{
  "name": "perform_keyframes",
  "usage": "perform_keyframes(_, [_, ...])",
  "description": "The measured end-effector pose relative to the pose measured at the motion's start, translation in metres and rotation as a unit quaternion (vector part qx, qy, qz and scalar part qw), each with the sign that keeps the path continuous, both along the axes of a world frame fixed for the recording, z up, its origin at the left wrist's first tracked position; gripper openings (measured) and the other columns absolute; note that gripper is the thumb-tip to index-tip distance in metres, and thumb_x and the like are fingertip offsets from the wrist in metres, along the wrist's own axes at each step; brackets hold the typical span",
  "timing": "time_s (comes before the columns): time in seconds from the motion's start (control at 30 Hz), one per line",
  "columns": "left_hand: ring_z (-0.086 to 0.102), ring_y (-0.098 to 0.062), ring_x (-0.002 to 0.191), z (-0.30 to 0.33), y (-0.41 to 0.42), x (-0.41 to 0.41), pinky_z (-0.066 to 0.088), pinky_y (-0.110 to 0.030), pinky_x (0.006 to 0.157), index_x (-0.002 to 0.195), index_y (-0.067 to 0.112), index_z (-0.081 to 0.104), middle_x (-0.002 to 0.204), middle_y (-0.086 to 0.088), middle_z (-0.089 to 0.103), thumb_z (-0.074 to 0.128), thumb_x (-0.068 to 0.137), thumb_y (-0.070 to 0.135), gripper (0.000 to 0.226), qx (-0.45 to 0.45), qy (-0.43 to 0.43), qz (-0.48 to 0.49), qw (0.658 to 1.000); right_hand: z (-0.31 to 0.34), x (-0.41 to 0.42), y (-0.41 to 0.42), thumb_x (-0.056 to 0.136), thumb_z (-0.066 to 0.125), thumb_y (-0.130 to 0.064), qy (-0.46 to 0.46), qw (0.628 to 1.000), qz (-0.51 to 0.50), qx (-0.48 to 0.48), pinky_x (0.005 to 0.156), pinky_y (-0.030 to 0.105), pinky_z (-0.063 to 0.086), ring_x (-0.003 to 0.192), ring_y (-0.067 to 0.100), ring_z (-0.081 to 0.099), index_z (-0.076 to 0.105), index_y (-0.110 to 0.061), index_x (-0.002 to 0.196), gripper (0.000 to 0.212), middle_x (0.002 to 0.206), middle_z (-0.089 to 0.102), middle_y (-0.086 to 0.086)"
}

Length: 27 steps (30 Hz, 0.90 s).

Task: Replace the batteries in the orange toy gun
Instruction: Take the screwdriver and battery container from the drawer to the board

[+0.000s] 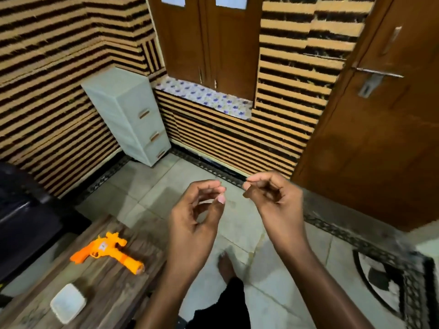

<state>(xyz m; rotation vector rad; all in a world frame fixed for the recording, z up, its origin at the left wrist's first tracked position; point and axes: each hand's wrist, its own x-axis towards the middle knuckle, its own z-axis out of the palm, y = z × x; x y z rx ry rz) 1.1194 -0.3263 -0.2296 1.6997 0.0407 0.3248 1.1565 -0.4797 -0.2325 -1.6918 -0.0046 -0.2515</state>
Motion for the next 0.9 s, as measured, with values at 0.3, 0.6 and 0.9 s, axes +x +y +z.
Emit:
perform_keyframes(0.3, [0.072, -0.013, 0.105, 0.013, 0.079, 0.236, 0.057, -0.026, 0.088, 0.106, 0.018, 0.073, 0.104, 0.006, 0.077, 0.069, 0.097, 0.011, 0.012, 0.002, -0.012, 0.076, 0.997, 0.015, 0.250, 0.081, 0.087, 0.073, 0.003, -0.004, 0.998, 0.070, 0.001, 0.072, 0.028, 0.059, 0.079, 0.018, 0.071, 0.074, -0.014, 0.090, 0.017, 0.081, 0.074, 0.000])
perform_keyframes(0.6, [0.072, -0.016, 0.105, 0.004, 0.161, 0.431, 0.059, -0.046, 0.093, 0.104, 0.021, 0.073, 0.106, 0.003, 0.077, 0.068, 0.098, 0.014, 0.011, 0.010, 0.012, 0.159, 0.987, 0.007, 0.470, 0.169, 0.087, 0.075, -0.002, 0.026, 0.990, 0.126, 0.062, 0.081, 0.049, 0.062, 0.083, 0.026, 0.073, 0.075, -0.020, 0.089, 0.018, 0.083, 0.076, 0.003])
perform_keyframes(0.9, [0.071, -0.015, 0.102, -0.011, 0.252, 0.623, 0.059, -0.049, 0.091, 0.108, 0.025, 0.069, 0.104, 0.005, 0.075, 0.066, 0.099, 0.016, 0.012, 0.021, 0.050, 0.282, 0.958, -0.015, 0.711, 0.288, 0.089, 0.075, -0.005, 0.010, 0.966, 0.258, 0.028, 0.077, 0.040, 0.063, 0.083, 0.019, 0.073, 0.074, -0.019, 0.091, 0.014, 0.085, 0.076, -0.002])
